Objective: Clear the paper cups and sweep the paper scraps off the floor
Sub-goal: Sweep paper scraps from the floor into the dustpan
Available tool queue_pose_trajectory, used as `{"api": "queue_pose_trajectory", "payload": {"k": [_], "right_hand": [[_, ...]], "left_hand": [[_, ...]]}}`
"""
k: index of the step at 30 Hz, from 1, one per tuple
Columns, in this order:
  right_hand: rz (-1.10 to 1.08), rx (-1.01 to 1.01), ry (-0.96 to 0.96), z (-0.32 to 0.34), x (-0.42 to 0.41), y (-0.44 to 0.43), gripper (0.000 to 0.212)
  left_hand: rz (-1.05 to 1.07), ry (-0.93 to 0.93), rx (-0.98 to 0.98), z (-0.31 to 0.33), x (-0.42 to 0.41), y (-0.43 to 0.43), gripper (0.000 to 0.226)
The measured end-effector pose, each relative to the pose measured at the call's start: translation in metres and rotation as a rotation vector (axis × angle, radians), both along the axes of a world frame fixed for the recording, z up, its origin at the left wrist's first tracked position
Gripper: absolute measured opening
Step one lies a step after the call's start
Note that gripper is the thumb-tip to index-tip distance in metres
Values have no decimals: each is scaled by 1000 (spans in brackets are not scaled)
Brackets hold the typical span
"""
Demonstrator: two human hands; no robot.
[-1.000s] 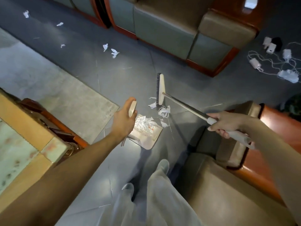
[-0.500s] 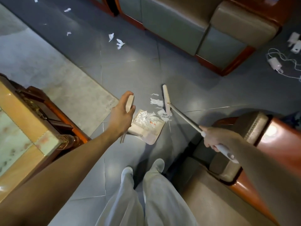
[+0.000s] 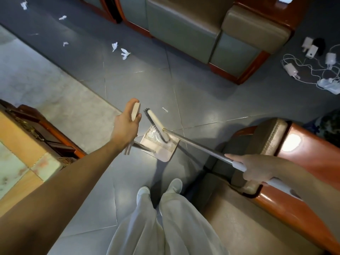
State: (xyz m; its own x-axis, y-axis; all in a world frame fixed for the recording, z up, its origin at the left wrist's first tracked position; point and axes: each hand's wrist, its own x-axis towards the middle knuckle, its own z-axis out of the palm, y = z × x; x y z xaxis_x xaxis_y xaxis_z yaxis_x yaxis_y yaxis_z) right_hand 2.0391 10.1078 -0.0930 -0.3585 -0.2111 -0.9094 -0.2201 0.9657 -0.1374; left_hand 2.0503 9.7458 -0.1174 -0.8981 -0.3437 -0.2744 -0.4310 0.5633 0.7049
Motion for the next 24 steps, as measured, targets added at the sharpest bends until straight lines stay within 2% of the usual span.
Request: {"api": "queue_pose_trajectory", "payload": {"k": [6,7,10,12,15,18,24], "right_hand": [[115,46,154,16,-15,-3,74],[87,52,138,23,-21,-6,75],[-224,-18,7,44,-41,-21,80],[-313,-42,23,42,-54,-33,81],[-261,4,97,29,-69,-61,79],[-109,93,165,8,-81,-92,77],[-44,70,40,-17,-96,-146,72]], "left_hand": [[0,2,-26,1,12,-10,39],[9,9,-21,1,12,-11,40],[36,25,-13,2,8,-16,43],[52,27,-8,1,5,-22,43],[75,27,14,-1,-3,-29,42],[84,36,30,-3,-16,-35,41],[70,80,0,-10,-61,-70,36]]}}
